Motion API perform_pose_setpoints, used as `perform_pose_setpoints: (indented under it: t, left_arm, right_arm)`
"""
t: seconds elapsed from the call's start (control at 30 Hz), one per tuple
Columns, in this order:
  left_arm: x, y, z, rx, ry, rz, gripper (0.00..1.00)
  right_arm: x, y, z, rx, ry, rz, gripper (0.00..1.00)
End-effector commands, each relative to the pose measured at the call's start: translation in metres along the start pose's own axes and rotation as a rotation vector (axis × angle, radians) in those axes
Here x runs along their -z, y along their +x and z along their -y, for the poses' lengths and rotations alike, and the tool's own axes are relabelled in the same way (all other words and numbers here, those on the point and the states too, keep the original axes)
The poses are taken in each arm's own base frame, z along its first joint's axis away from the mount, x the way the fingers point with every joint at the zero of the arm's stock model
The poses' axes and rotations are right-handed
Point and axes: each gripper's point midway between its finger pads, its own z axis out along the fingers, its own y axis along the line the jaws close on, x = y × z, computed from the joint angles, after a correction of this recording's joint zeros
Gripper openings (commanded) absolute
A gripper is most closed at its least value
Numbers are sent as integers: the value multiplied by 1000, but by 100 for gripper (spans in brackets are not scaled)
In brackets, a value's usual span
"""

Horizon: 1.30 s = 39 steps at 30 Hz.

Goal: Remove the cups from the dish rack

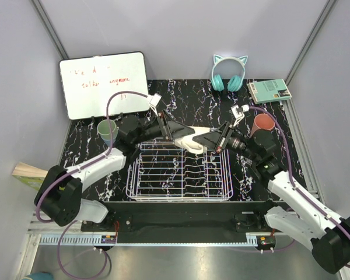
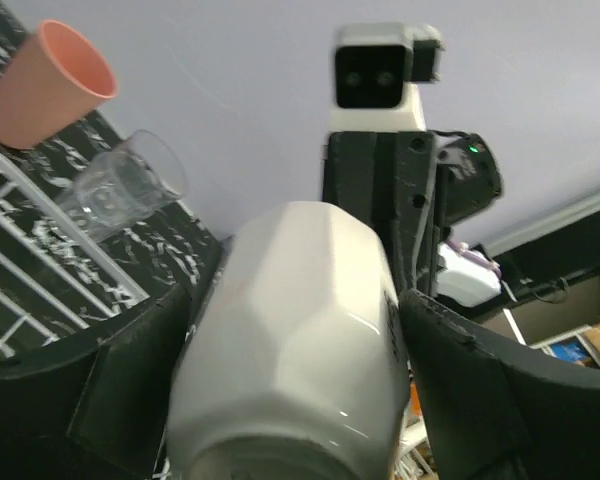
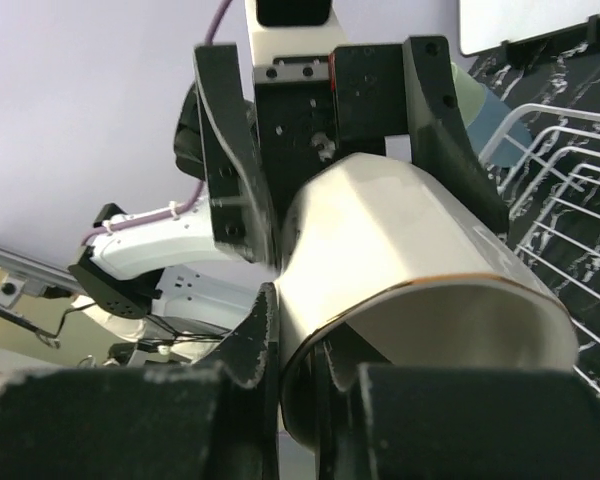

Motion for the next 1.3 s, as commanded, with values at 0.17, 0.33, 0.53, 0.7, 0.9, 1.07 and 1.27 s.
perform_pose_setpoints:
  t: [0.17, 0.33, 0.53, 0.7, 0.9, 1.07, 1.27]
  left_arm:
    - [24, -73, -18, -75, -183, 203, 95]
    - [51, -94, -34, -77, -310, 296, 95]
    - [73, -86, -53, -73, -461, 326, 95]
    - [85, -78, -56, -67, -522, 318, 94]
    - [96, -64, -70, -46, -619, 273, 94]
    - [105, -52, -84, -30, -694, 222, 94]
    - [110, -38, -95, 0, -713, 196, 94]
  right_arm:
    - [8, -14, 3, 108, 86, 62, 0]
    - [14, -50, 14, 208, 291, 168, 0]
    - [48, -105, 70, 257, 833, 291, 0]
    - [69, -134, 91, 304, 1099, 343, 0]
    - [62, -168, 118, 340, 1313, 306, 0]
    - [54, -194, 148, 266, 1347, 290, 0]
    - [67, -213, 204, 74, 1365, 261, 0]
